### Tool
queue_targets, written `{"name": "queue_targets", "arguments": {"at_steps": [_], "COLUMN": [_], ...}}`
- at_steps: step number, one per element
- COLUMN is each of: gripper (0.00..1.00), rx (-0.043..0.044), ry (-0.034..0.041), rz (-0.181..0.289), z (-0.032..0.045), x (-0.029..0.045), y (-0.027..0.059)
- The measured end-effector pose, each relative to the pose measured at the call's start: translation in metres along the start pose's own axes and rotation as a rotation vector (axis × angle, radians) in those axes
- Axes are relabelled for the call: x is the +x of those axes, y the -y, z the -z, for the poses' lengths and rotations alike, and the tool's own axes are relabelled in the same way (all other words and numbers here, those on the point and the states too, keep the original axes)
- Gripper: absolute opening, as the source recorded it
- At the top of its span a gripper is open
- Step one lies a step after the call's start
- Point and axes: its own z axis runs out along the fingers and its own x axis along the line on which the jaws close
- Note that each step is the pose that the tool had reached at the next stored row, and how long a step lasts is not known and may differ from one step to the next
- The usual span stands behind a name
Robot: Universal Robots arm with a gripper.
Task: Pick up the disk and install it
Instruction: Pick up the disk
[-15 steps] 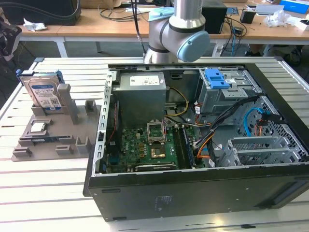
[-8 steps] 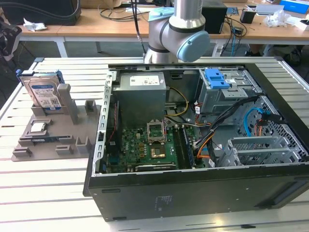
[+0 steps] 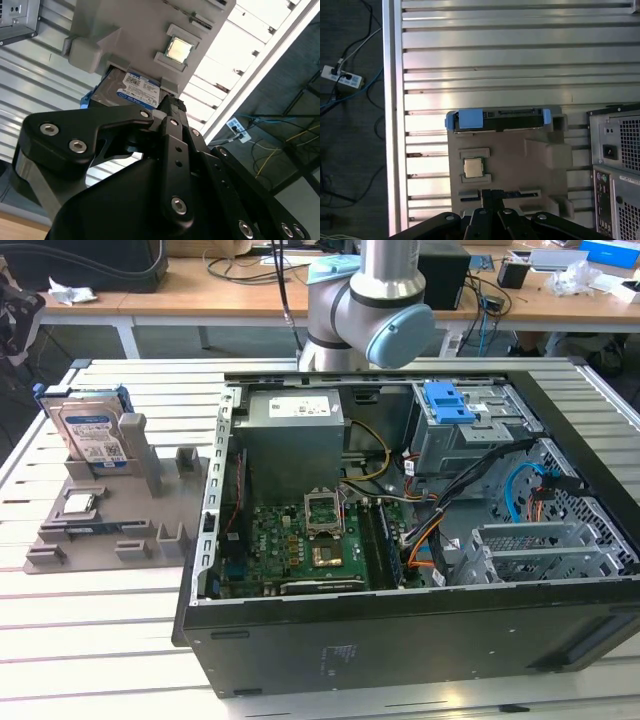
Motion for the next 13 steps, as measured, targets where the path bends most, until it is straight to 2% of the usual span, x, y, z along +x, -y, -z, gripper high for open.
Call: {"name": "queue_targets", "arguments": {"at_steps": [3, 6, 13], "gripper": [0.11, 0.11, 0.11], "rx": [-0.0004, -0.0022, -0.0039], "ry": [-0.0006, -0.0033, -0.0058], "rz": [0.018, 0.092, 0.162], "z": [0.0, 0.0, 0.0], "x": [0.0, 0.0, 0.0], "y": [0.0, 0.0, 0.0]}}
